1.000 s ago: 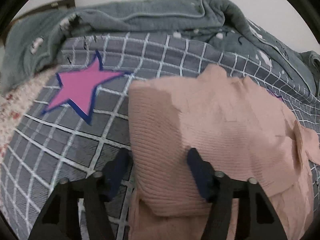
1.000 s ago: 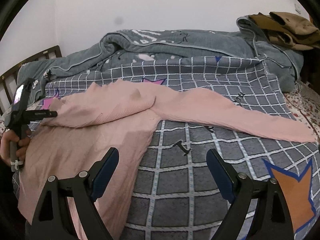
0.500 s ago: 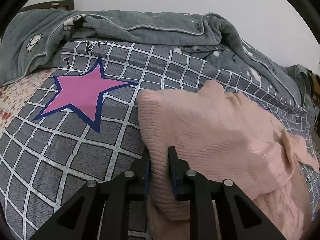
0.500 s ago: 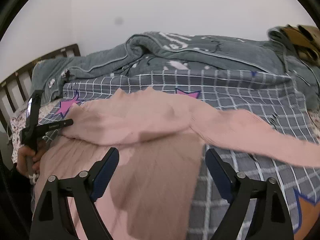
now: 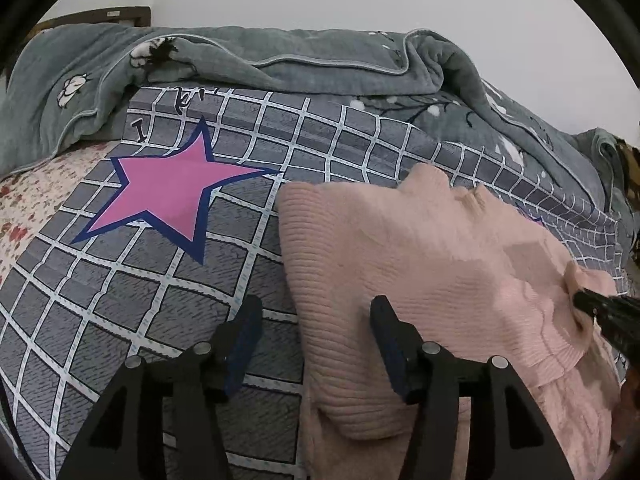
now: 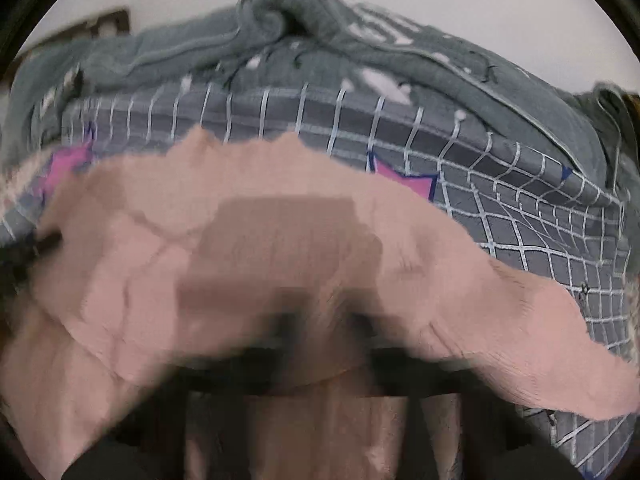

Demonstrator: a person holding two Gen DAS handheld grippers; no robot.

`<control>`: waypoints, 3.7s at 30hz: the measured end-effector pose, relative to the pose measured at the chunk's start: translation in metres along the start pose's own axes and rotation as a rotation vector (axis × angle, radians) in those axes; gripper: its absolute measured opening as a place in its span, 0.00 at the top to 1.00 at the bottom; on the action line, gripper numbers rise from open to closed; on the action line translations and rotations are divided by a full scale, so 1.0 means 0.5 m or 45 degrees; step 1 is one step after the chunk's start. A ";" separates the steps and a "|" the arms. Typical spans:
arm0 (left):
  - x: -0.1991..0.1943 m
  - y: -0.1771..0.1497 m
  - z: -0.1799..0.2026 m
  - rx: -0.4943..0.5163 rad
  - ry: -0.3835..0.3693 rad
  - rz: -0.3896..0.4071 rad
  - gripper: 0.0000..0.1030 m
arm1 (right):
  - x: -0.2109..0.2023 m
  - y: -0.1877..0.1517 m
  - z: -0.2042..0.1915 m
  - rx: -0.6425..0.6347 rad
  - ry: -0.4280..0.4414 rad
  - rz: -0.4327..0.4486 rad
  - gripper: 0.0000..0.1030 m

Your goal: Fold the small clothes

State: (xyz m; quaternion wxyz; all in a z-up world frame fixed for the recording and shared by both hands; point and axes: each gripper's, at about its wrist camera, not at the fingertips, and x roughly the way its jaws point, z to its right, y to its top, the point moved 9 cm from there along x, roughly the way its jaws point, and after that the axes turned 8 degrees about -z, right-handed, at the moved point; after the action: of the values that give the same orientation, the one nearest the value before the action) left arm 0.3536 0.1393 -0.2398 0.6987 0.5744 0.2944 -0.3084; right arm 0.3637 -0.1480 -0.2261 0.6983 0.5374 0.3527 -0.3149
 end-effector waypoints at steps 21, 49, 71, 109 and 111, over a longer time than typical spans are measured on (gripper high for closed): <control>-0.008 0.004 -0.002 -0.045 -0.103 0.015 0.34 | -0.010 -0.077 0.152 0.283 0.210 -0.001 0.64; -0.023 0.007 -0.004 -0.049 -0.078 0.069 0.17 | -0.192 -0.178 0.440 0.482 -0.152 0.253 0.49; 0.005 -0.004 0.020 0.077 0.053 -0.019 0.16 | -0.118 -0.419 0.766 1.049 0.108 0.160 0.39; -0.173 -0.103 -0.263 -0.161 0.219 -0.043 0.16 | -0.179 0.134 -0.294 -0.006 0.271 0.315 0.95; -0.181 -0.109 -0.271 -0.161 0.207 -0.038 0.16 | -0.140 0.111 -0.347 -0.038 0.319 0.256 0.94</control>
State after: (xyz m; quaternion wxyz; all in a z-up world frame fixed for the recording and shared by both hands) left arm 0.2466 0.2729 -0.2270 0.7027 0.5479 0.3774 -0.2521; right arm 0.3438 0.0375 -0.1687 0.6847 0.5947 0.3861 -0.1685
